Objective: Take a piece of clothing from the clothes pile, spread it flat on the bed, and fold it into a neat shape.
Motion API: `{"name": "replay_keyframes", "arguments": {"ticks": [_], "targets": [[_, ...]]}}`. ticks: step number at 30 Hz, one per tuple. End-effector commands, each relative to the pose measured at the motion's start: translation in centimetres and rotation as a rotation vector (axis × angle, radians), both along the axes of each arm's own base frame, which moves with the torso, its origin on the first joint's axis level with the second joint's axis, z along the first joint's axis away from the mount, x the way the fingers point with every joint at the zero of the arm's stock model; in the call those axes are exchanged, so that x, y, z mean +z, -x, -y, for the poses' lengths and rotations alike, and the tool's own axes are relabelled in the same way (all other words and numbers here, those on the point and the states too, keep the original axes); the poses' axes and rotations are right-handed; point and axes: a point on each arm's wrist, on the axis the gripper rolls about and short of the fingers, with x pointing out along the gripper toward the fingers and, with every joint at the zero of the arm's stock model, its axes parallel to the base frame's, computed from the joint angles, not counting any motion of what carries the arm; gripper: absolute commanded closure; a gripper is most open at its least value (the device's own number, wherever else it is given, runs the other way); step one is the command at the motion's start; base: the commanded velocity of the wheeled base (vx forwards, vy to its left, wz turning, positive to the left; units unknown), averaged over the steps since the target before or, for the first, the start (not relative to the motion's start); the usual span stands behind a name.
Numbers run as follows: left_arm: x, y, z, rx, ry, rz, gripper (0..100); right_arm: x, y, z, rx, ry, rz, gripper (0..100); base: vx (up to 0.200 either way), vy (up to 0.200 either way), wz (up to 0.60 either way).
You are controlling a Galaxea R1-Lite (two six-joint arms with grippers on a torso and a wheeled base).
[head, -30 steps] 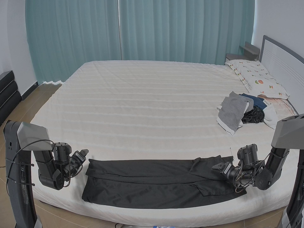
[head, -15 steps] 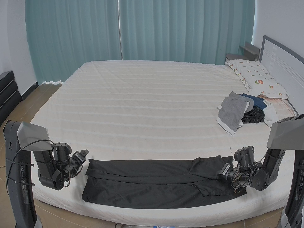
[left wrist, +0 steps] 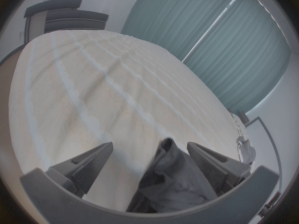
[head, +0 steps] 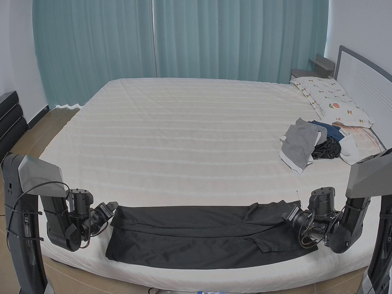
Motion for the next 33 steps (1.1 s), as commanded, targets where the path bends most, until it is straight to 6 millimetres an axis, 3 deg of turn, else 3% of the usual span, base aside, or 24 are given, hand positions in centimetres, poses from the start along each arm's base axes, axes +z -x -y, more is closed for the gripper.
{"name": "replay_keyframes", "arguments": {"ticks": [1,8,17,18,33], "targets": [[0.3,1.6,1.6,-0.068,-0.035,-0.037,0,-0.4,0.9,0.3,0.005,0.009,-0.017,100,0.000,0.000,0.00],[0.5,2.4,3.1,-0.120,-0.046,-0.051,0,-0.4,0.9,0.2,0.008,0.008,-0.017,100,0.000,0.000,0.00],[0.4,2.0,3.1,-0.096,-0.066,-0.042,0,-0.4,1.0,0.3,0.009,0.009,-0.020,100,0.000,0.000,0.00],[0.4,2.0,3.1,-0.095,-0.065,-0.041,100,-0.4,1.0,0.3,0.008,0.009,-0.020,100,0.000,0.000,0.00],[1.8,1.8,2.7,-0.072,-0.065,0.004,100,0.0,0.6,0.4,-0.002,-0.001,0.006,100,0.000,0.000,0.00]]}}
